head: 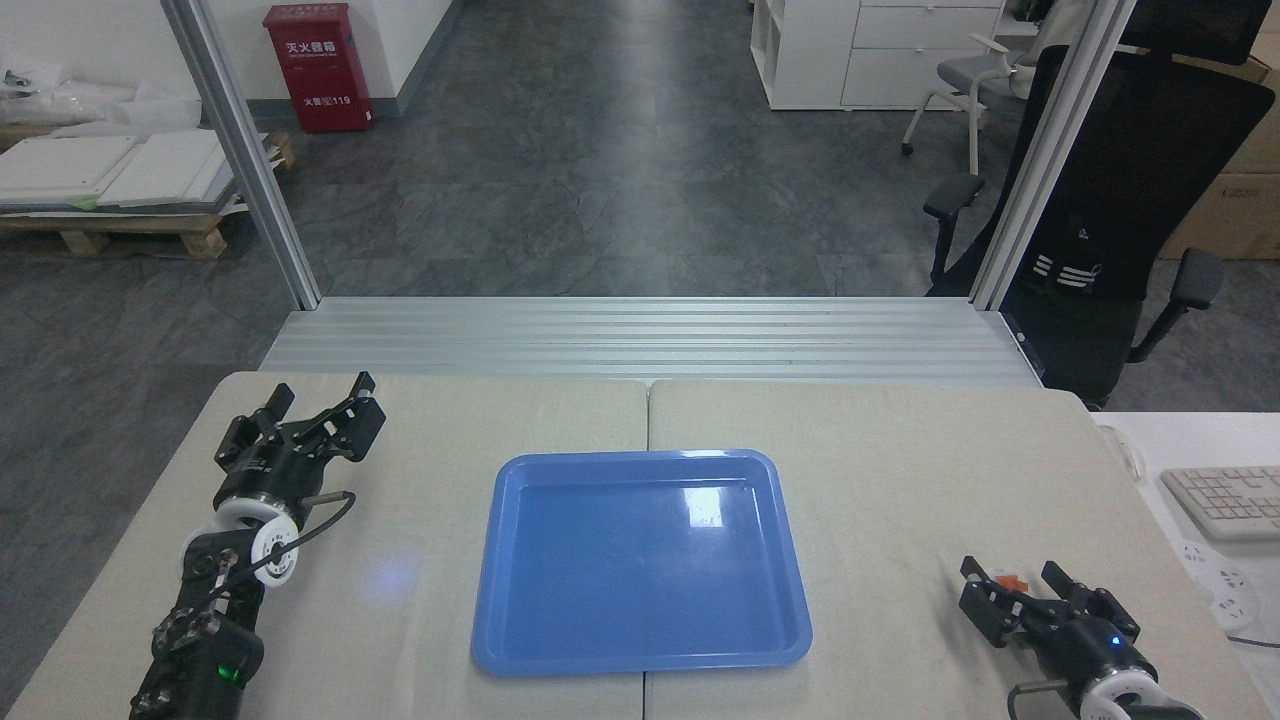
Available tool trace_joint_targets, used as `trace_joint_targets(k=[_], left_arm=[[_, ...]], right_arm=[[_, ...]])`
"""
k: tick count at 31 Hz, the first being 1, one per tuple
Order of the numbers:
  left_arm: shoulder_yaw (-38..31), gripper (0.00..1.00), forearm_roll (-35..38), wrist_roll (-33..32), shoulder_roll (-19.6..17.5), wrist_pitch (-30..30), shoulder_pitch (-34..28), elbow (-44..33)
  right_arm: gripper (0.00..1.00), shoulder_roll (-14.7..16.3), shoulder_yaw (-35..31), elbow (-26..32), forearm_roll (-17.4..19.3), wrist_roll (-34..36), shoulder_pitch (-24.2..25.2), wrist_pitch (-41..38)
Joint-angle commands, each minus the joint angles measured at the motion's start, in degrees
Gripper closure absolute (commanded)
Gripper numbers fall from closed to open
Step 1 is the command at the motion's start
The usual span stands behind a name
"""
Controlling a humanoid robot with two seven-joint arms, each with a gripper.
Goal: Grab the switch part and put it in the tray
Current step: 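Lift the switch part and carry it over the blue tray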
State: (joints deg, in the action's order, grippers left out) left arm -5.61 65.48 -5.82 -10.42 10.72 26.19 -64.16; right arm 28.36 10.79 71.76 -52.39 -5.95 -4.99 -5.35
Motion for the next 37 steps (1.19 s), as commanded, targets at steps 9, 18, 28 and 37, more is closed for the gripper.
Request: trace_joint_targets(k=[9,18,28,37], left_arm=[[0.0,0.0,0.0,-0.1,0.1,0.0,0.0,0.0],[0.0,0.0,0.0,-0.1,0.0,0.0,0.0,0.0],[0.0,0.0,0.0,-0.1,0.1,0.0,0.0,0.0],[0.0,0.0,0.0,0.0,0.1,0.0,0.0,0.0]], right_arm=[[0.88,-0.1,1.2,0.0,-3.4,-0.3,0.6,0.3],[0.9,-6.5,0.7,5.6,-3.6,-3.4,-7.0,5.4],[0.88,-18.3,17.5,5.7,-18.6,-11.0,-16.1,16.0],[0.87,-24.7,22.7,0.2,-18.8,-11.6,-16.5,20.6]])
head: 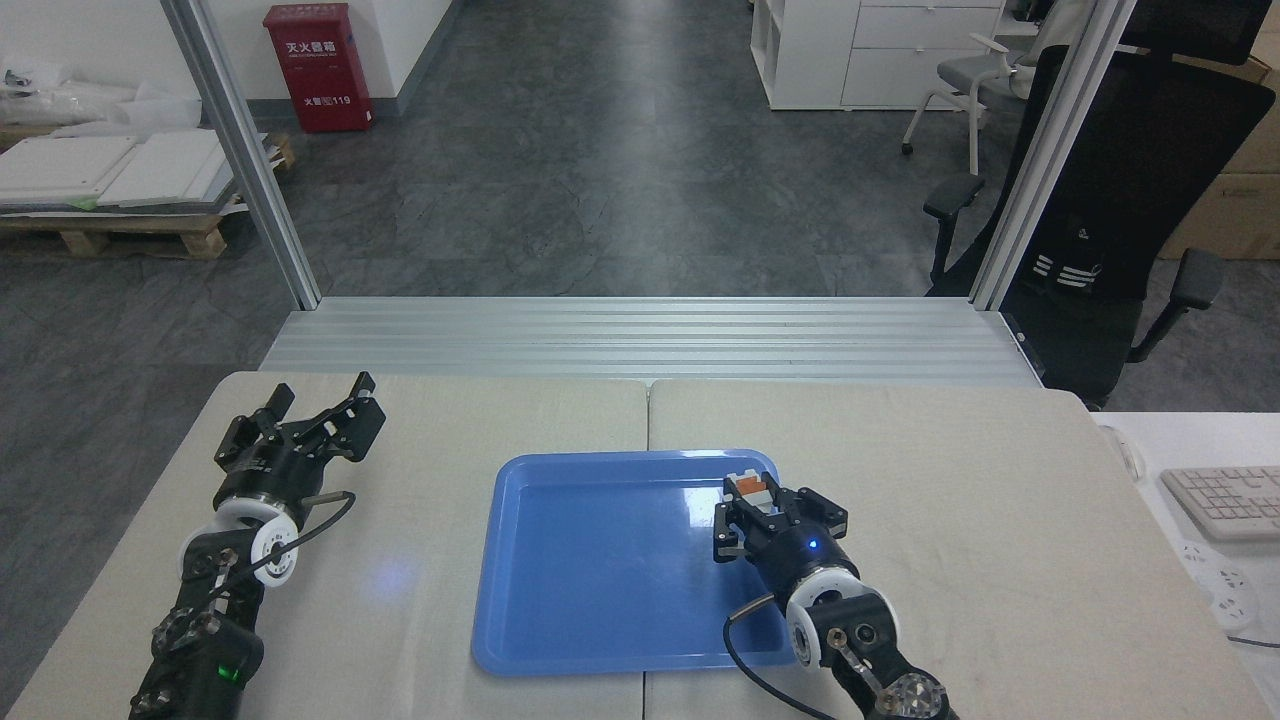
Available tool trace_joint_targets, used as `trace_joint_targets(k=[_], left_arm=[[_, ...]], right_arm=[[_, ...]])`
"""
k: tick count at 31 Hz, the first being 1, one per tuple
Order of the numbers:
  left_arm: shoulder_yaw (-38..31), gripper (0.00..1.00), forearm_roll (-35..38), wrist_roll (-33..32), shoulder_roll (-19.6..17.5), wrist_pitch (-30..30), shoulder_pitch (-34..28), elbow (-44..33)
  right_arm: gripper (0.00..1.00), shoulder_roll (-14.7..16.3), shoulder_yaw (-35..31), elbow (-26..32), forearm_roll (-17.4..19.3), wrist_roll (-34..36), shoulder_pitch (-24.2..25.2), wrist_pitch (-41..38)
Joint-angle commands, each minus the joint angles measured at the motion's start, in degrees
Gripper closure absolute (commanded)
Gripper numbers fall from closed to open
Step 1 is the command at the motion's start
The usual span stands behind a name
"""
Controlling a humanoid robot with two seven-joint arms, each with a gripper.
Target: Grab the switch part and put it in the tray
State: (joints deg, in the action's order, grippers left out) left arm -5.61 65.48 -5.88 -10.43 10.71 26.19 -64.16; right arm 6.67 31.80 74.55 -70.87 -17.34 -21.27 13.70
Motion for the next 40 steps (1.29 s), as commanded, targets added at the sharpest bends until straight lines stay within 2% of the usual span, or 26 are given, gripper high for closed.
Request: trace_joint_targets(k=[1,8,11,17,19,20,24,29,31,32,36,40], left_arm=[[0.0,0.0,0.0,0.0,0.0,0.0,0.0,0.0],[0.0,0.0,0.0,0.0,0.1,0.0,0.0,0.0],[0.0,0.0,0.0,0.0,0.1,0.0,0.0,0.0],[0.0,0.0,0.0,0.0,0.1,0.0,0.0,0.0],[0.1,0.0,0.0,0.1,0.0,0.0,0.0,0.0],[0.0,0.0,0.0,0.1,0.0,0.0,0.0,0.0],[0.1,0.0,0.0,0.1,0.1,0.0,0.0,0.0],[0.0,0.0,0.0,0.1,0.1,0.0,0.0,0.0],[0.0,0.0,0.0,0.1,0.1,0.0,0.0,0.0],[0.1,0.0,0.0,0.1,0.0,0.0,0.0,0.0],[0.0,0.0,0.0,0.1,0.0,0.0,0.0,0.0],[0.0,0.0,0.0,0.1,0.0,0.0,0.0,0.0]], right_arm=[[0.87,-3.4,1.8,-3.0,-0.4,-0.2,-0.3,1.6],[0.85,-6.8,1.8,-6.3,-2.9,-0.2,-1.3,2.1],[0.78,-8.4,1.8,-7.7,-3.0,-0.2,-1.5,2.8],[0.35,-9.8,1.6,-9.1,-2.7,0.0,-1.7,3.0],[0.09,-9.8,0.9,-9.0,-2.3,0.4,-1.7,3.1],[0.02,-9.9,0.5,-8.9,-2.1,0.5,-1.8,3.3],[0.01,-10.0,-2.3,-8.5,-0.7,1.3,-2.2,2.9],[0.01,-10.5,-9.6,-6.8,4.6,1.3,-6.4,2.6],[0.01,-8.9,-13.2,-4.7,6.5,1.3,-6.8,0.4],[0.01,-7.0,-15.0,-4.2,6.8,1.3,-6.8,-2.2],[0.01,5.2,-20.5,-4.0,7.1,3.4,-6.7,-19.9],[0.01,12.3,-25.6,-4.8,7.2,6.7,-5.9,-28.9]])
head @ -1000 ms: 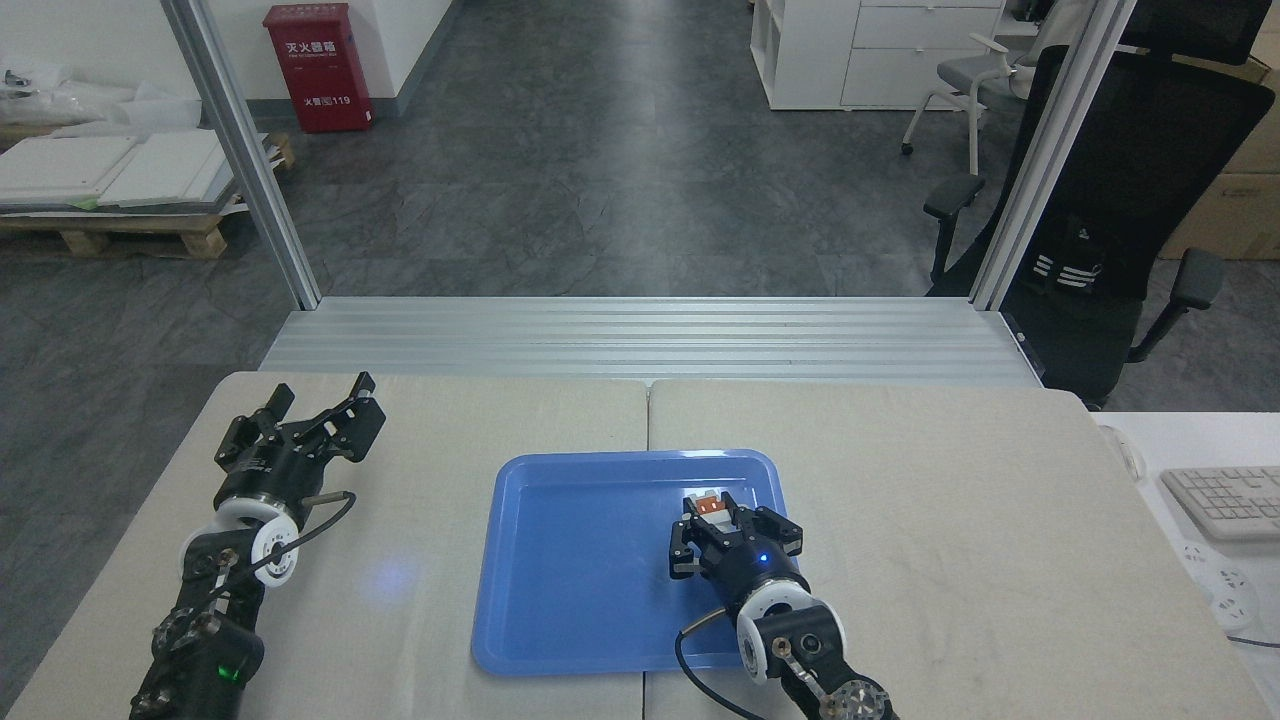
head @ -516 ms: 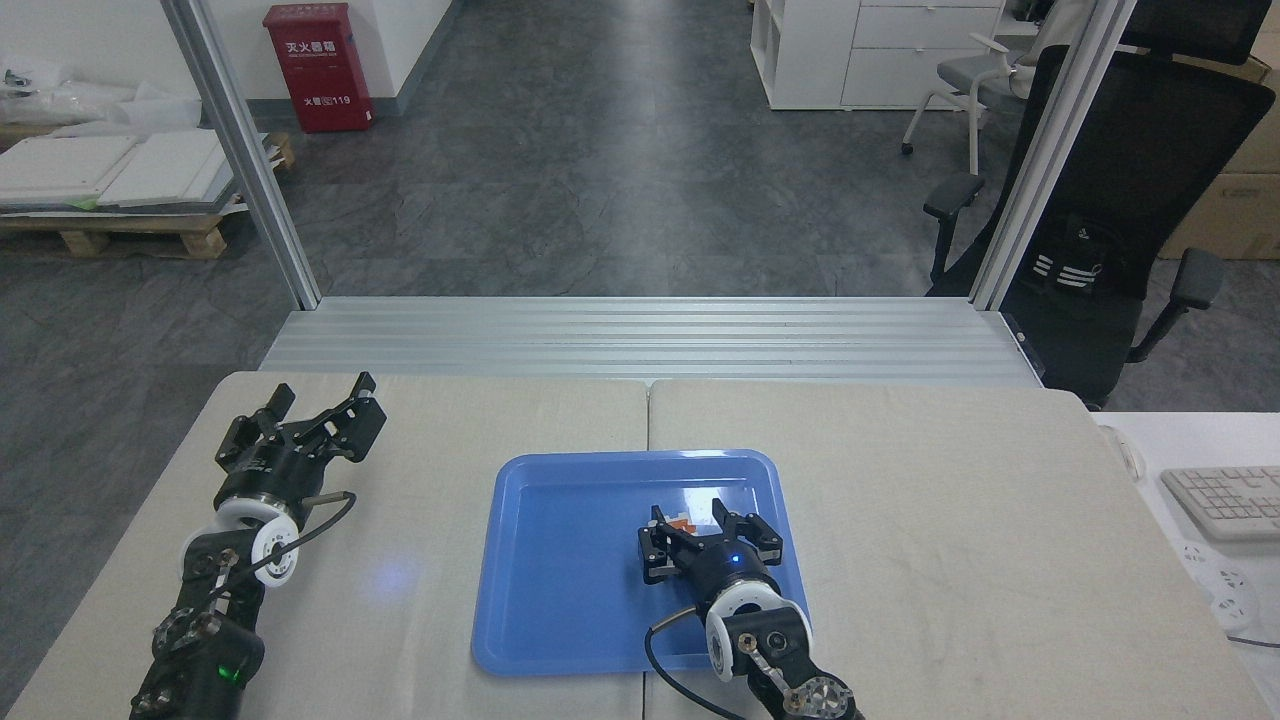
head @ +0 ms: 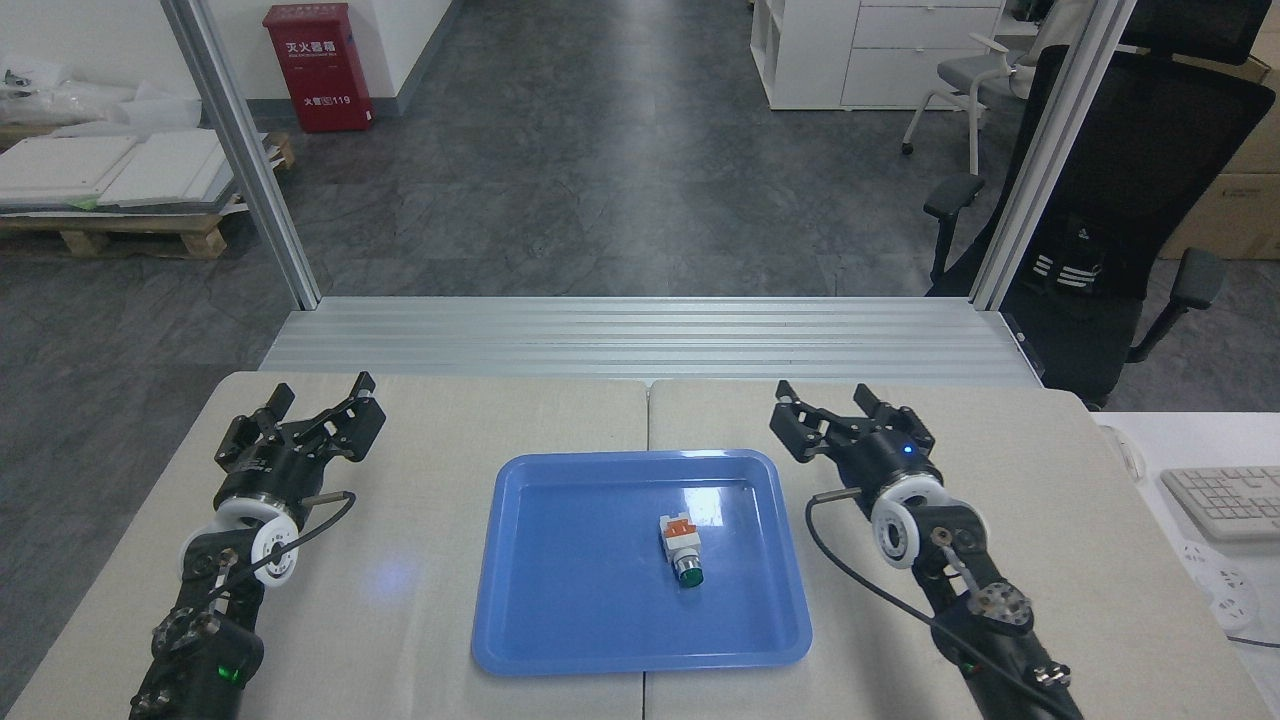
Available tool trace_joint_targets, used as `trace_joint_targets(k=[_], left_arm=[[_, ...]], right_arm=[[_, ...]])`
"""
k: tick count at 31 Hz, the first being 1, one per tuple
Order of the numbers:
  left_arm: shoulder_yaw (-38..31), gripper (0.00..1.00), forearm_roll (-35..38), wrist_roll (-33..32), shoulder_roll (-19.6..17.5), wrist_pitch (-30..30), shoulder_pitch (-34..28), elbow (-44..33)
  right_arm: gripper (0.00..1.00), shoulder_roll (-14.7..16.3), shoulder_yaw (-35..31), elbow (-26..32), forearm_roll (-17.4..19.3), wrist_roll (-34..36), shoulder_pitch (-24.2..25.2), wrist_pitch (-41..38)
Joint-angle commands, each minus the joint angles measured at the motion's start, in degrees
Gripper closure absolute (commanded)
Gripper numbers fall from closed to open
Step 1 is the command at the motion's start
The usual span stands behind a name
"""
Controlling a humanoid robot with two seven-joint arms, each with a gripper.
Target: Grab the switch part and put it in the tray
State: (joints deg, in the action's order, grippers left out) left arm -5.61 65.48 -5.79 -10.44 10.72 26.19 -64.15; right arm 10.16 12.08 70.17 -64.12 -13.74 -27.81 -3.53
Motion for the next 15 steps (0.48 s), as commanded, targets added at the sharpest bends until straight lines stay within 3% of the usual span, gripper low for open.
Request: trace_joint_targets(k=[1,4,11,15], left_arm=[[0.0,0.0,0.0,0.0,0.0,0.0,0.0,0.0],[0.0,0.0,0.0,0.0,0.0,0.0,0.0,0.0],[0.1,0.0,0.0,-0.1,0.0,0.0,0.0,0.0],[0.0,0.0,0.0,-0.1,0.0,0.0,0.0,0.0]], right_arm=[[0.01,10.0,-6.5,-0.5,0.5,3.4,1.0,-12.8],[0.01,11.6,-7.2,-0.8,0.8,4.3,3.7,-14.6],[0.01,9.7,-7.3,-0.7,1.4,4.7,5.7,-11.7],[0.01,9.2,-8.8,-0.7,5.4,5.6,5.7,-11.6]])
